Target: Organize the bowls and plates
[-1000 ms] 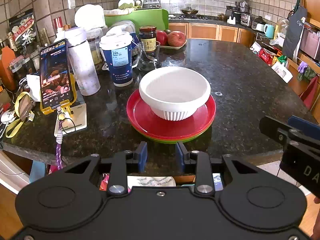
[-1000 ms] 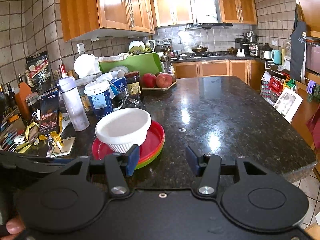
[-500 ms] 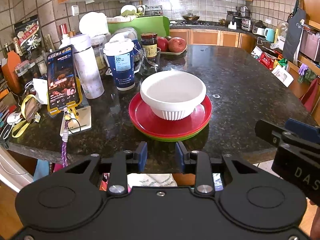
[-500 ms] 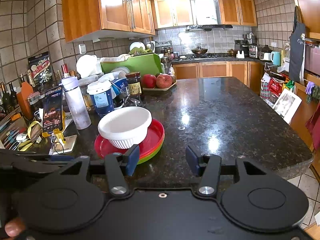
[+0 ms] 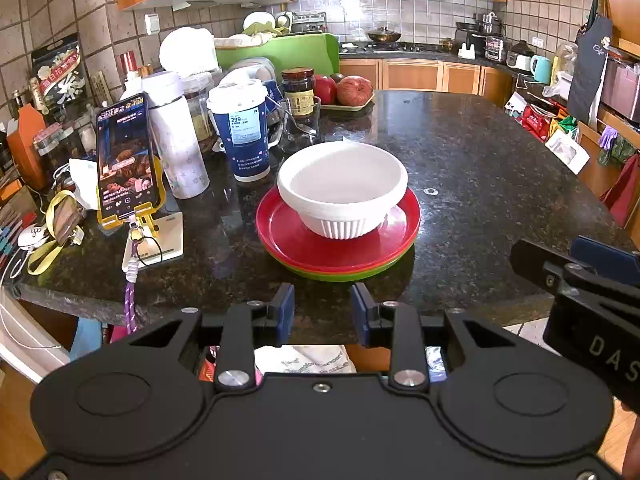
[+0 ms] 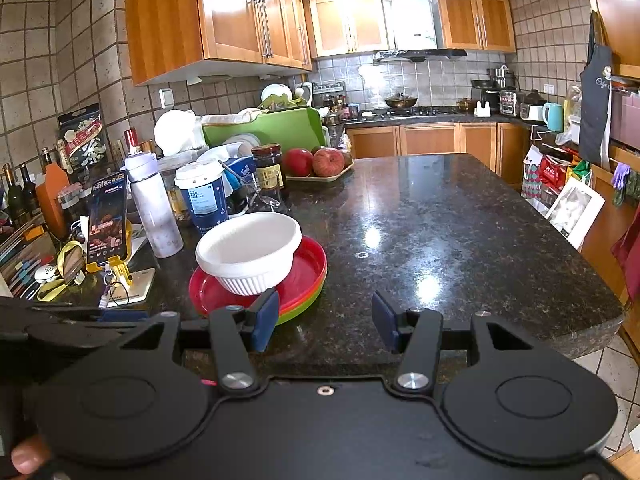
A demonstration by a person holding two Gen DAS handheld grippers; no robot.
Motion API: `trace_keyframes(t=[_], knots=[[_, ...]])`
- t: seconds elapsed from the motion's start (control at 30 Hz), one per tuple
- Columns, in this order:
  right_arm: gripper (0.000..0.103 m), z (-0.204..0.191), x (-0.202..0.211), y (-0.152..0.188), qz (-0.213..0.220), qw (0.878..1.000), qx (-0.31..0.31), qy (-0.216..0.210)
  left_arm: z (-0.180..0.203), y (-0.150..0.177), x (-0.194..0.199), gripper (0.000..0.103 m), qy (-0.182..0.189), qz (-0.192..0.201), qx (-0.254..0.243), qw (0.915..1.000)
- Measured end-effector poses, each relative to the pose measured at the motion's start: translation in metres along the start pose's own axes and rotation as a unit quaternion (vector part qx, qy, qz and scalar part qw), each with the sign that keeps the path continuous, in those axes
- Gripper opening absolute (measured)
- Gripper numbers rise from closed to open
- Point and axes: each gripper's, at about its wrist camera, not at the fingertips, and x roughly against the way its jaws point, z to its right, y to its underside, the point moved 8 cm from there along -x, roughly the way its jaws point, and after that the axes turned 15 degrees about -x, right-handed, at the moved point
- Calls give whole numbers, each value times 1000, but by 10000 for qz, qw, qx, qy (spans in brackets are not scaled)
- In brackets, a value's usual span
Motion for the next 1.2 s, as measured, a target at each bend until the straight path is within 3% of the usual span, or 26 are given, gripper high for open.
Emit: trace_keyframes(t=[1.2], knots=[[54,-1,-6,-1,-124,9999,17,-46,-2,1,-10,42,-28,-175,58,9998]])
